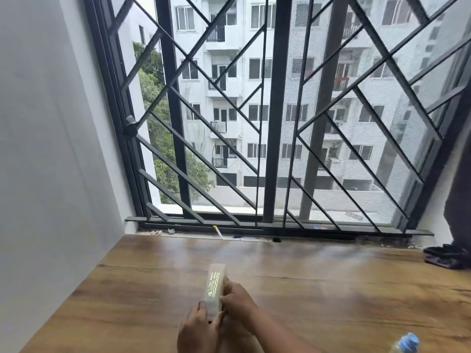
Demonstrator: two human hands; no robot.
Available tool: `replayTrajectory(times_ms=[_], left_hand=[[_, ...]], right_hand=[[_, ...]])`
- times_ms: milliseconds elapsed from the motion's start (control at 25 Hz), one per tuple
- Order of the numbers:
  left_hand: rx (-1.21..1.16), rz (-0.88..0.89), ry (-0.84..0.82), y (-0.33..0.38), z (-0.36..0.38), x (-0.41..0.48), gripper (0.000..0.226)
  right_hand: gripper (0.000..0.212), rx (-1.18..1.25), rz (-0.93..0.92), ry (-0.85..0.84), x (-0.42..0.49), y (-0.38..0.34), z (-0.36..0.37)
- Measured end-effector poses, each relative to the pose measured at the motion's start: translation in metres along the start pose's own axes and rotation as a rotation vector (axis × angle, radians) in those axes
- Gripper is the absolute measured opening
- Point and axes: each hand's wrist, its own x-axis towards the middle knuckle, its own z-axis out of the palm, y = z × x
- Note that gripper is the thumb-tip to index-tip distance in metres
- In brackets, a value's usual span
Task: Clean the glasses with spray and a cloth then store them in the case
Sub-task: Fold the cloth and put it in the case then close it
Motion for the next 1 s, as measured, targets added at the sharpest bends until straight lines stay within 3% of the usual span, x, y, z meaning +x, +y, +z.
replayTrajectory(times_ms=[160, 280, 440, 520, 600, 720, 800, 920, 1000], left_hand=[[0.021, 0.05, 0.024, 0.001, -0.008, -0.001, 0.074], [-0.03, 0.108, 0.038, 0.009, -0.012, -0.004, 0.084], [-0.157, 0.393, 0.089, 0.063, 0.002, -0.019, 0.082], [-0.268, 0.492, -0.078, 0.101, 0.011, -0.037, 0.077], [-0.419, 0.436, -0.273, 0.141, 0.021, -0.062, 0.067], [-0.618, 0.363, -0.644, 0.189, 0.037, -0.098, 0.074], [-0.681, 0.331, -0.756, 0.209, 0.045, -0.116, 0.052], [-0.737, 0.281, -0.844, 0.223, 0.057, -0.136, 0.036], [-0.752, 0.273, -0.882, 0.228, 0.061, -0.144, 0.042]], right_hand=[[0.07, -0.106, -0.007, 0.118, -0.042, -0.02, -0.024], [0.061, -0.166, -0.092, 0.323, -0.088, -0.018, -0.052], [0.056, -0.188, -0.272, 0.623, -0.174, -0.01, -0.104], [0.054, -0.156, -0.373, 0.798, -0.21, -0.007, -0.128], [0.056, -0.113, -0.394, 0.95, -0.241, -0.002, -0.149], [0.057, -0.115, -0.309, 1.107, -0.266, 0.015, -0.178], [0.059, -0.127, -0.229, 1.097, -0.271, 0.031, -0.191], [0.053, -0.043, -0.069, 1.029, -0.271, 0.056, -0.197], [0.047, -0.008, 0.008, 1.003, -0.268, 0.069, -0.195]])
